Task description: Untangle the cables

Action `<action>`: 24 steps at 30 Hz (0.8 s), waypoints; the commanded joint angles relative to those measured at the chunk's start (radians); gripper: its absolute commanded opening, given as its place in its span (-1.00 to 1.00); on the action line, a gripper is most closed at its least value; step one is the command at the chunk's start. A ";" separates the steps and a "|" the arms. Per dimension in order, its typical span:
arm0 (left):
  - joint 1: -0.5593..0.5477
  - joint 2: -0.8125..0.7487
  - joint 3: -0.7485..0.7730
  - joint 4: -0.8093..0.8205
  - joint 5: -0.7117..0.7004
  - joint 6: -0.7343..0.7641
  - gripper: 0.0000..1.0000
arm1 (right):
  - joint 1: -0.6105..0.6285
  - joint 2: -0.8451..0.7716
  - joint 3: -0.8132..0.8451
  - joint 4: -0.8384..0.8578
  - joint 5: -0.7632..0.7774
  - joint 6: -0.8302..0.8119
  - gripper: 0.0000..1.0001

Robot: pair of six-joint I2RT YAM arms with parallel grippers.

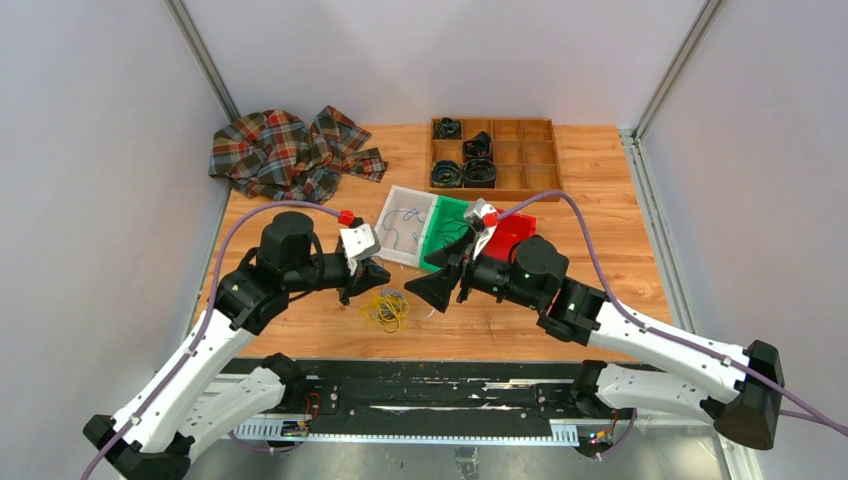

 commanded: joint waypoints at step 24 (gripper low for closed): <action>0.003 0.197 0.402 -0.165 0.279 -0.002 -0.99 | 0.015 0.357 0.041 0.236 0.161 -0.099 0.36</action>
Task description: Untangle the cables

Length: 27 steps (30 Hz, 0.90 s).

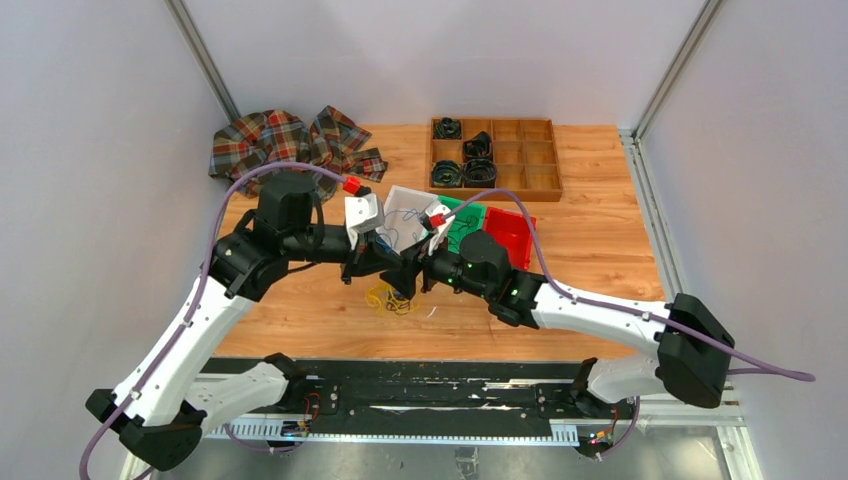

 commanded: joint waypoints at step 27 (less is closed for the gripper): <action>0.003 0.146 0.691 -0.025 0.045 0.003 -0.99 | 0.011 0.115 -0.288 0.181 0.114 0.237 0.10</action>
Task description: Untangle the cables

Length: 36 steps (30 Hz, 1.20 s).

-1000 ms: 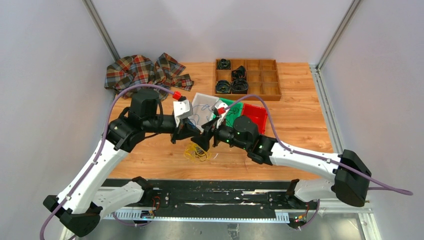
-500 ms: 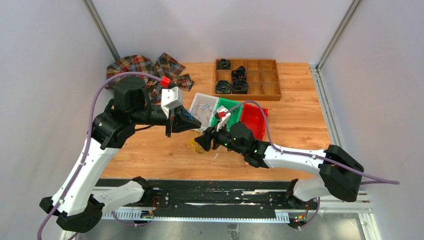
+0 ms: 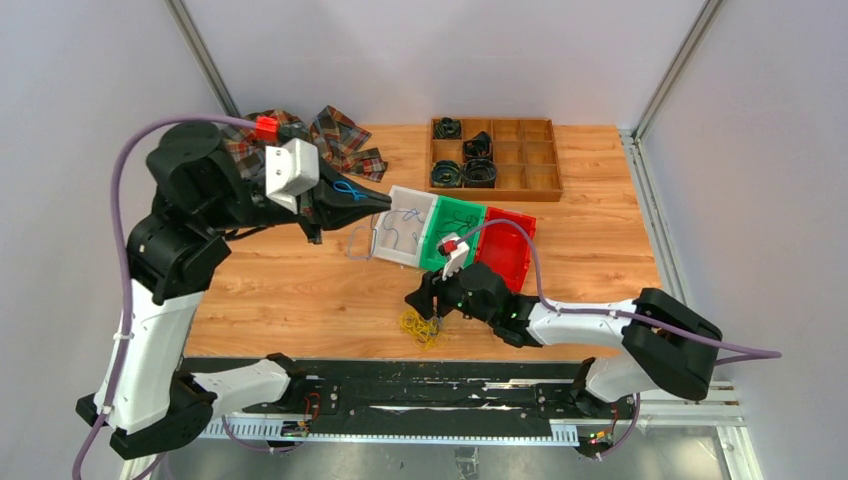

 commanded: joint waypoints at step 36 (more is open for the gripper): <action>0.037 0.429 -0.386 0.432 -0.589 0.334 -0.99 | 0.010 -0.641 0.155 -1.022 0.222 0.047 0.34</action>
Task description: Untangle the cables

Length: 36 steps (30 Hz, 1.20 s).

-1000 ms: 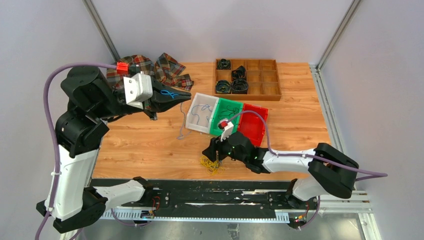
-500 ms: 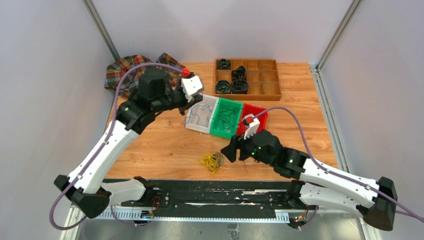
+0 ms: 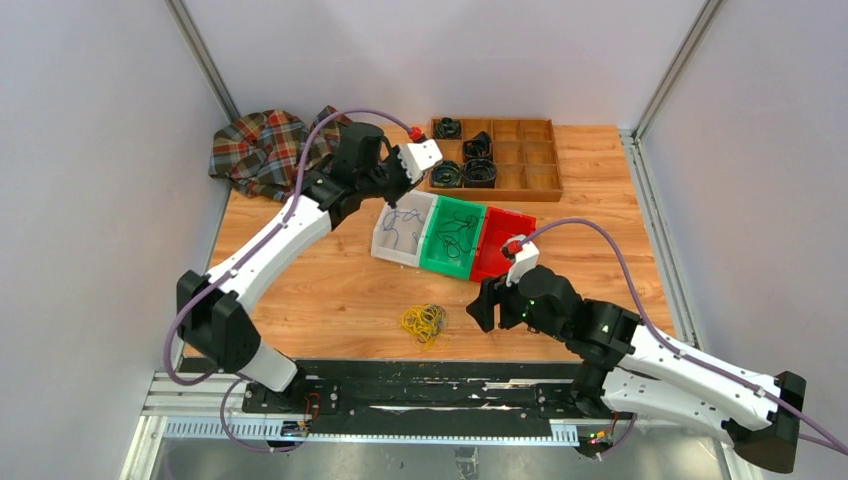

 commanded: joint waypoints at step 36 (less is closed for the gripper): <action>0.101 0.138 -0.094 -0.010 -0.014 -0.095 -0.17 | -0.033 0.011 0.159 -0.149 -0.018 -0.004 0.37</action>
